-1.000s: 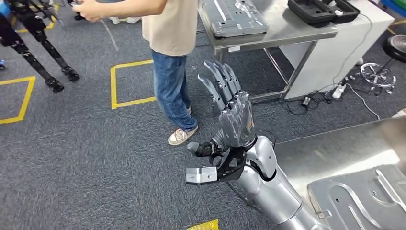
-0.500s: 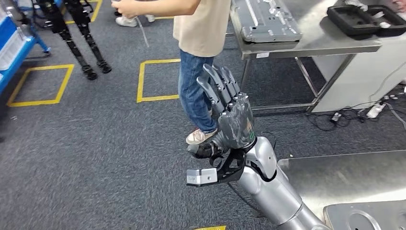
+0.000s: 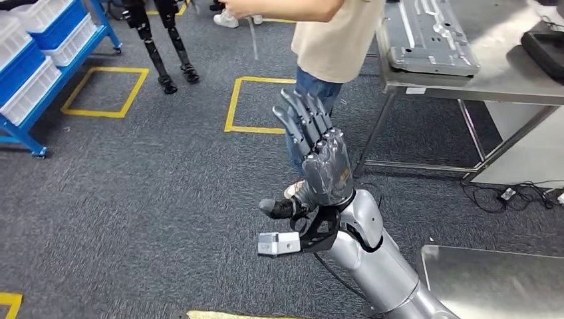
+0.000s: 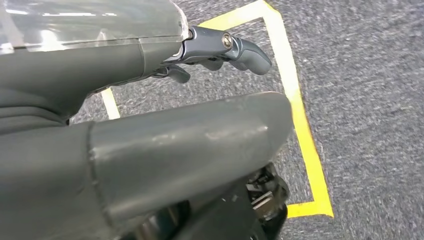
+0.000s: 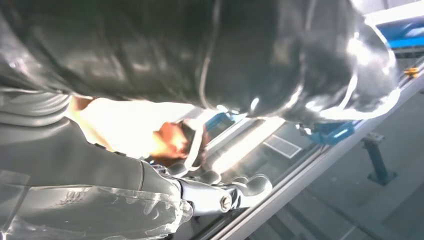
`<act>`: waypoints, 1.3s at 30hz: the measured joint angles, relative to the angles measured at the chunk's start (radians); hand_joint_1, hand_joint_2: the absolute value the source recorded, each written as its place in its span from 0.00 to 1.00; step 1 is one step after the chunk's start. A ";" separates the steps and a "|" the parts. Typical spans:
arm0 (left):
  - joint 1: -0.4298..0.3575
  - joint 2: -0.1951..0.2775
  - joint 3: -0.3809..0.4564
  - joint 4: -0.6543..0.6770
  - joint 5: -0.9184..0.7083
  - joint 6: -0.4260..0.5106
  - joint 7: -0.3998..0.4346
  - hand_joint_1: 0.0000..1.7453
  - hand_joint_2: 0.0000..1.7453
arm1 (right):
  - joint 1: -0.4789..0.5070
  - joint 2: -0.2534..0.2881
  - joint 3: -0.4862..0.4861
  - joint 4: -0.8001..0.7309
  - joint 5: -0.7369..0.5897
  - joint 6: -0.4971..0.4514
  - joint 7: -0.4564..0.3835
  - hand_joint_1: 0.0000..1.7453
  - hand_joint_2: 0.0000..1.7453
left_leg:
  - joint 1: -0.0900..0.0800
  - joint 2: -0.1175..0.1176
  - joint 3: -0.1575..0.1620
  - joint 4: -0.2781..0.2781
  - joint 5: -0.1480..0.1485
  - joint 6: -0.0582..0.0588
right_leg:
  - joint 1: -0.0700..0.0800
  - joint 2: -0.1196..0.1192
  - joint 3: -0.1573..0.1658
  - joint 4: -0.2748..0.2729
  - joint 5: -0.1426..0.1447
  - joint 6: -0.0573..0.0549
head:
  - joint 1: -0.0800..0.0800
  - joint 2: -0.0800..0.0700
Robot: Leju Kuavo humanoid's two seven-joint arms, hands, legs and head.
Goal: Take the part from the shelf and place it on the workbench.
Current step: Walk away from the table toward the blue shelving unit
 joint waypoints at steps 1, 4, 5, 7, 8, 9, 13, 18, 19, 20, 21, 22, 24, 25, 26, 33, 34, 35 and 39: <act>-0.001 0.000 0.000 0.000 0.000 0.000 0.000 0.00 0.00 | -0.001 0.000 0.000 0.000 0.000 0.000 0.000 0.00 0.00 | 0.003 -0.010 0.003 -0.005 0.003 0.005 | -0.003 0.027 -0.017 0.040 -0.026 0.004 | 0.000 0.000; -0.004 -0.001 0.000 0.000 0.000 0.000 0.000 0.00 0.00 | 0.004 -0.002 0.000 0.002 0.000 0.000 0.000 0.00 0.00 | 0.003 -0.042 0.001 -0.005 0.005 0.011 | -0.007 0.086 -0.110 0.226 -0.106 0.008 | 0.001 0.000; -0.003 -0.001 0.000 0.000 0.000 0.000 0.000 0.00 0.00 | 0.006 -0.002 0.000 0.003 0.000 0.000 0.000 0.00 0.00 | 0.003 -0.054 0.001 -0.004 0.004 0.011 | -0.007 0.089 -0.128 0.254 -0.105 0.008 | 0.001 0.000; -0.002 -0.001 0.000 0.000 0.000 0.000 0.000 0.00 0.00 | 0.007 -0.003 0.000 0.003 0.000 0.000 0.000 0.00 0.00 | 0.002 -0.079 0.002 0.000 0.003 0.010 | -0.007 0.095 -0.111 0.195 -0.045 0.005 | 0.001 0.000; -0.002 -0.001 0.000 0.000 0.000 0.000 0.000 0.00 0.00 | 0.006 -0.003 0.000 0.003 0.000 0.000 0.000 0.00 0.00 | 0.003 -0.091 0.001 0.003 0.002 0.008 | -0.007 0.108 -0.082 0.125 -0.004 0.002 | 0.001 0.000; -0.003 -0.002 0.000 0.000 0.000 0.000 0.000 0.00 0.00 | 0.005 -0.003 0.000 0.003 0.000 0.000 0.000 0.00 0.00 | 0.002 -0.102 -0.001 0.008 0.000 0.005 | -0.008 0.126 -0.055 0.060 0.024 -0.001 | 0.001 0.000; -0.002 -0.002 0.000 0.000 0.000 0.000 0.000 0.00 0.00 | 0.003 -0.003 0.000 0.003 0.000 0.000 0.000 0.00 0.00 | 0.005 -0.137 -0.012 0.009 0.003 -0.021 | -0.005 0.143 -0.024 -0.013 0.042 -0.011 | 0.001 0.000; -0.002 -0.002 0.000 0.000 0.000 -0.002 0.000 0.00 0.00 | 0.003 -0.001 0.000 0.003 0.000 0.000 0.000 0.00 0.00 | 0.004 -0.045 -0.093 0.179 -0.089 -0.042 | -0.007 0.087 -0.009 -0.030 0.047 -0.034 | -0.004 0.000; -0.003 -0.002 0.000 0.000 0.000 -0.002 0.000 0.00 0.00 | 0.004 -0.001 0.000 0.003 0.000 0.000 0.000 0.00 0.00 | 0.006 -0.035 -0.123 0.241 -0.113 -0.045 | -0.005 0.074 -0.009 -0.029 0.045 -0.036 | -0.004 0.000; -0.003 -0.002 0.000 0.000 0.000 -0.002 0.001 0.00 0.00 | 0.004 -0.001 0.000 0.003 0.006 0.000 0.000 0.00 0.00 | 0.007 -0.030 -0.142 0.280 -0.121 -0.047 | -0.004 0.061 -0.009 -0.027 0.043 -0.037 | -0.004 0.000; -0.003 -0.002 0.000 0.000 0.000 -0.003 0.003 0.00 0.00 | 0.005 -0.001 0.001 0.003 0.017 0.000 0.001 0.00 0.00 | 0.008 -0.027 -0.142 0.281 -0.111 -0.048 | -0.003 0.049 -0.009 -0.025 0.040 -0.038 | -0.004 0.000; -0.002 -0.002 0.000 0.000 0.000 -0.004 0.006 0.00 0.00 | 0.005 -0.001 0.001 0.003 0.032 0.000 0.003 0.00 0.00 | 0.008 -0.023 -0.120 0.241 -0.083 -0.047 | -0.002 0.037 -0.007 -0.023 0.037 -0.037 | -0.004 0.000; -0.003 -0.003 0.000 0.000 -0.002 -0.003 0.016 0.00 0.00 | 0.007 -0.001 0.003 0.003 0.065 -0.001 0.009 0.00 0.00 | 0.002 0.012 -0.047 0.105 -0.026 -0.037 | 0.001 0.016 -0.002 -0.021 0.030 -0.032 | -0.004 0.000; -0.004 -0.004 0.000 0.000 -0.004 0.000 0.021 0.00 0.00 | 0.008 -0.001 0.005 0.003 0.075 -0.003 0.012 0.00 0.00 | -0.003 0.029 -0.020 0.052 -0.010 -0.030 | 0.004 0.006 0.000 -0.020 0.026 -0.029 | -0.004 0.000; -0.005 -0.005 0.000 0.000 -0.008 0.002 0.025 0.00 0.00 | 0.011 -0.001 0.007 0.003 0.081 -0.004 0.014 0.00 0.00 | -0.008 0.040 -0.007 0.023 -0.006 -0.023 | 0.007 -0.003 0.002 -0.020 0.024 -0.025 | -0.004 0.000; -0.002 -0.009 0.000 0.000 -0.012 0.007 0.022 0.00 0.00 | 0.020 -0.004 0.009 0.002 0.087 -0.010 0.021 0.00 0.00 | 0.000 -0.027 0.000 -0.007 0.006 0.012 | 0.002 0.067 -0.050 0.111 -0.068 0.001 | -0.003 0.000; -0.006 -0.010 0.000 0.000 -0.011 0.007 0.021 0.00 0.00 | 0.020 -0.006 0.009 0.004 0.087 -0.010 0.022 0.00 0.00 | 0.000 -0.038 -0.001 -0.006 0.007 0.014 | 0.001 0.082 -0.086 0.182 -0.097 0.002 | -0.003 0.000; -0.008 -0.010 0.000 0.000 -0.011 0.007 0.020 0.00 0.00 | 0.021 -0.007 0.009 0.007 0.087 -0.009 0.022 0.00 0.00 | 0.000 -0.051 -0.002 -0.006 0.006 0.015 | 0.000 0.089 -0.117 0.237 -0.112 0.003 | -0.003 0.000; -0.010 -0.012 0.001 0.000 -0.010 0.007 0.020 0.00 0.00 | 0.019 -0.009 0.009 0.011 0.087 -0.009 0.022 0.00 0.00 | 0.002 -0.105 -0.002 0.005 0.003 0.010 | -0.008 0.119 -0.079 0.121 -0.004 0.002 | -0.003 0.000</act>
